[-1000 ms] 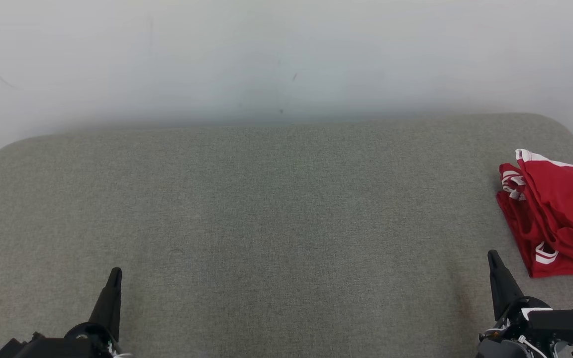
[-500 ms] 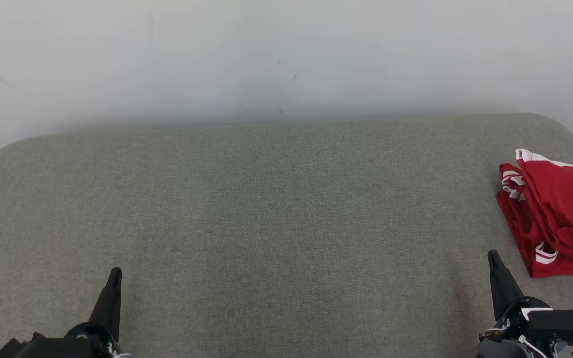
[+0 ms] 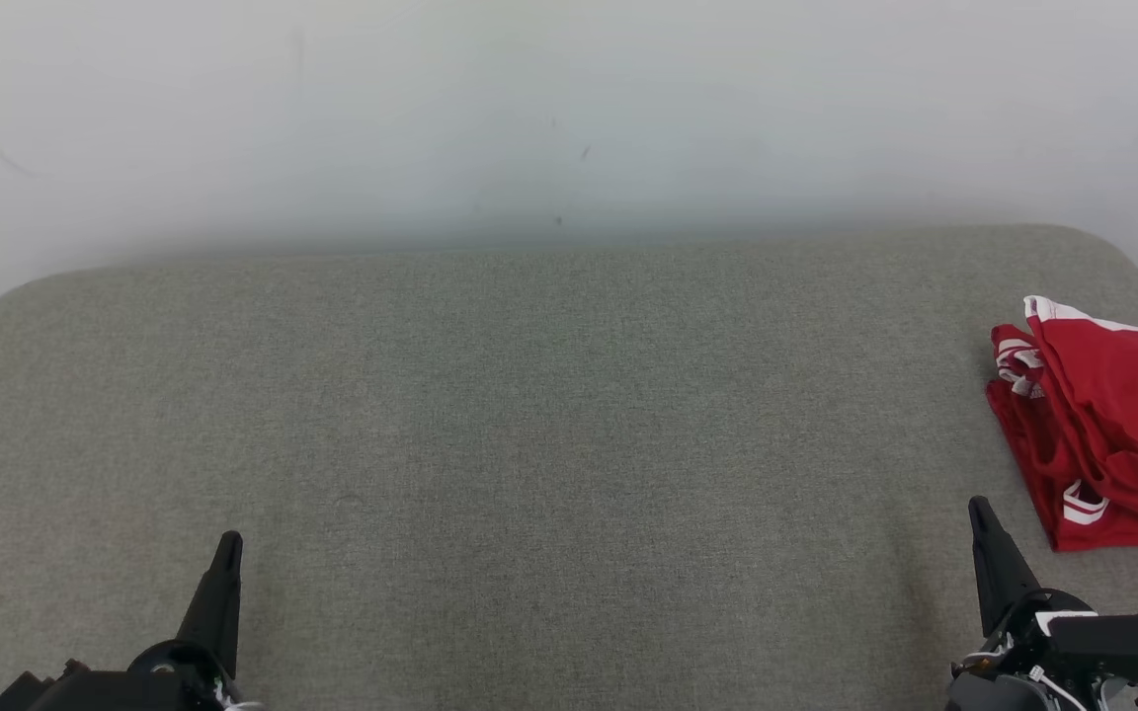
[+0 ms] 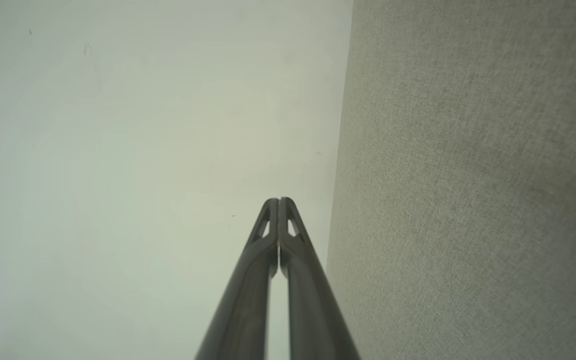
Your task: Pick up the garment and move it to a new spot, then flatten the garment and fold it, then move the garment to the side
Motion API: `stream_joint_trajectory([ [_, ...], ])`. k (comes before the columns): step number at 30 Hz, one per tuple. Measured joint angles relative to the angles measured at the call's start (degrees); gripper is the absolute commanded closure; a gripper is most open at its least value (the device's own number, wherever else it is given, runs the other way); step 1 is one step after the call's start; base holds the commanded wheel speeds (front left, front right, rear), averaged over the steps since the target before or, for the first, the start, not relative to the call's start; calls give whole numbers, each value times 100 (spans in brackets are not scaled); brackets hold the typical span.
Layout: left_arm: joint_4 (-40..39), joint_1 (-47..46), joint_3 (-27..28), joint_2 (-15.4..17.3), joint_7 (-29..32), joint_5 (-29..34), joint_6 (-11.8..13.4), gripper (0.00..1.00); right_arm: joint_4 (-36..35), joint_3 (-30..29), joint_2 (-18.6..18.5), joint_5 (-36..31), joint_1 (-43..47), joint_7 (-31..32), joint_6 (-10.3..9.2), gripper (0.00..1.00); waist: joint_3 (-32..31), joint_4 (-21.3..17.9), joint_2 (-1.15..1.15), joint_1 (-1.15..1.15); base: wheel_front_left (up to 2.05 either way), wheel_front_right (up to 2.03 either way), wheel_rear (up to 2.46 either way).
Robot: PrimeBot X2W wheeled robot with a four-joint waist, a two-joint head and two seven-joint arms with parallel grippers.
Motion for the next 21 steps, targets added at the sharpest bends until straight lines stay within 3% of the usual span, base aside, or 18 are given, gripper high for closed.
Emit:
stream_joint_trajectory([
  [21,0,-1,0,0,0,0,0,100,0,0,1,0,-1,0,0,100,0,0,0,0,0,0,0],
])
